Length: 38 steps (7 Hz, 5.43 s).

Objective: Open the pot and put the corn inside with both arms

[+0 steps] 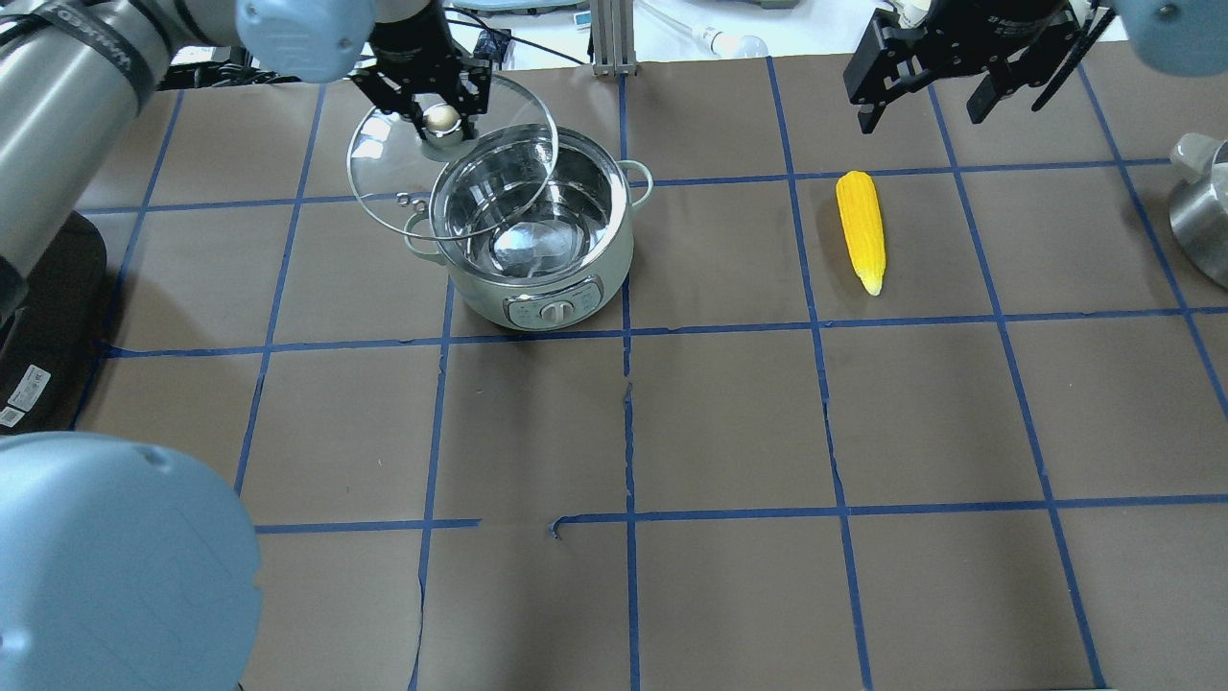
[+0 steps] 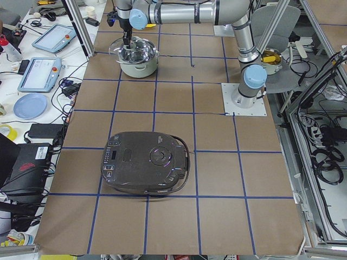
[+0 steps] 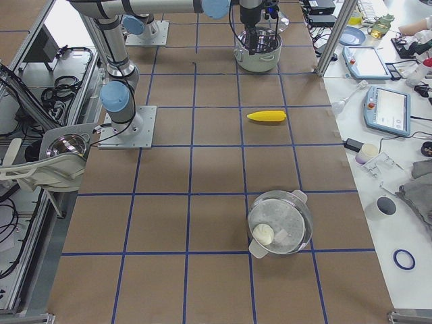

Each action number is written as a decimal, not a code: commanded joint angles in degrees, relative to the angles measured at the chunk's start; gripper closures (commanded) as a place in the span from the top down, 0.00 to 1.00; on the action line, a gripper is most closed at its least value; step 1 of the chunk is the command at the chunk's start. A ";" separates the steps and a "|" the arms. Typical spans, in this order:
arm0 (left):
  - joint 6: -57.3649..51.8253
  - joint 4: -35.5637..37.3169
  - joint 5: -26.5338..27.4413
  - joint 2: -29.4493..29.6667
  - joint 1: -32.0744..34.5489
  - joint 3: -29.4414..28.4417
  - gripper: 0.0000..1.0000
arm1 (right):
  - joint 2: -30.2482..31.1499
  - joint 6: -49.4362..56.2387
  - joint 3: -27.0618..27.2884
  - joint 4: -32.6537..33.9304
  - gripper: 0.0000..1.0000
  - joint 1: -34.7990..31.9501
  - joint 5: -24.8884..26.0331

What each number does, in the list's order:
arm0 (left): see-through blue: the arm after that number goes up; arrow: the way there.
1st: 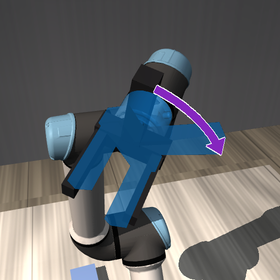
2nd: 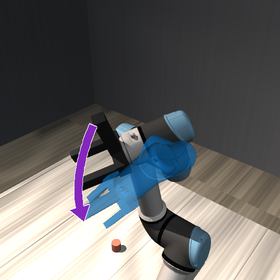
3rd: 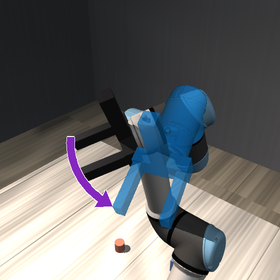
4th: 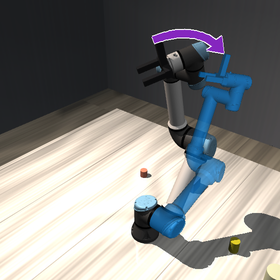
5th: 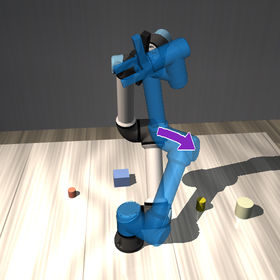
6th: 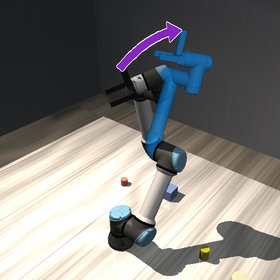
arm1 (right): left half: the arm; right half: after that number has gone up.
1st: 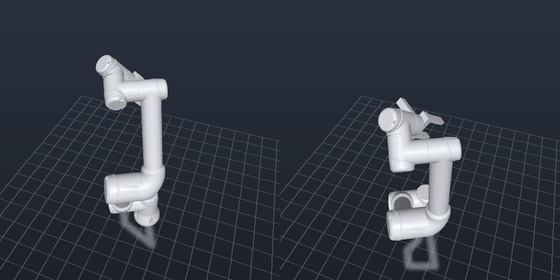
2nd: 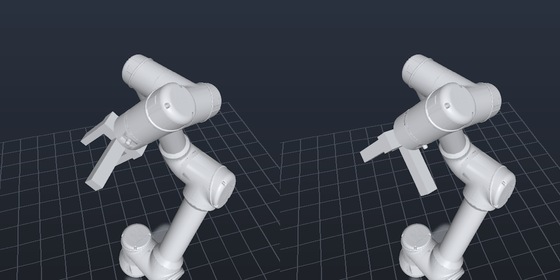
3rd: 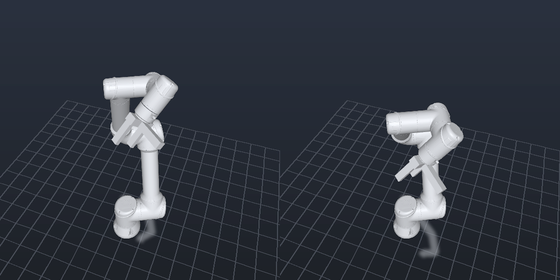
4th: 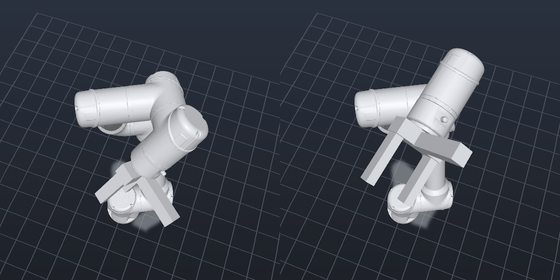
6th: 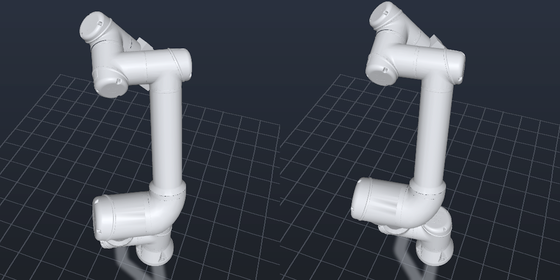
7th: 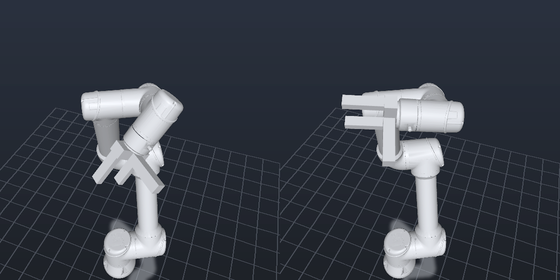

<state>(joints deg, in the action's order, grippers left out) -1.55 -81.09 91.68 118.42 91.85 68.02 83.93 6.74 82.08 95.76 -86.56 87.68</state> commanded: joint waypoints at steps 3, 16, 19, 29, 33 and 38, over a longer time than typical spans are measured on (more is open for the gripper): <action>-30.62 5.45 2.10 -1.09 -19.04 10.07 0.00 | -17.70 0.64 -0.43 20.63 1.00 1.92 -0.76; -34.05 28.19 -1.33 -6.61 -23.39 35.27 0.93 | -31.02 0.64 5.90 35.81 0.27 2.98 4.68; -34.05 7.69 -1.15 -13.37 -22.42 24.67 1.00 | -27.44 0.11 5.11 35.02 0.16 2.89 3.99; -3.53 -15.76 -0.89 -31.24 -7.26 17.76 1.00 | -30.66 -37.99 -21.42 13.67 0.12 -29.43 4.60; -0.73 -13.84 -0.62 -31.76 -3.61 18.64 1.00 | -36.54 -38.67 -22.75 18.39 0.12 -31.91 4.69; -0.91 -13.57 -0.80 -32.12 -3.70 18.73 1.00 | -38.66 -39.08 -20.21 21.56 0.18 -31.91 4.60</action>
<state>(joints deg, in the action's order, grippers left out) -2.32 -94.80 90.89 86.31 88.07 86.74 45.76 -32.31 61.29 116.10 -118.48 92.30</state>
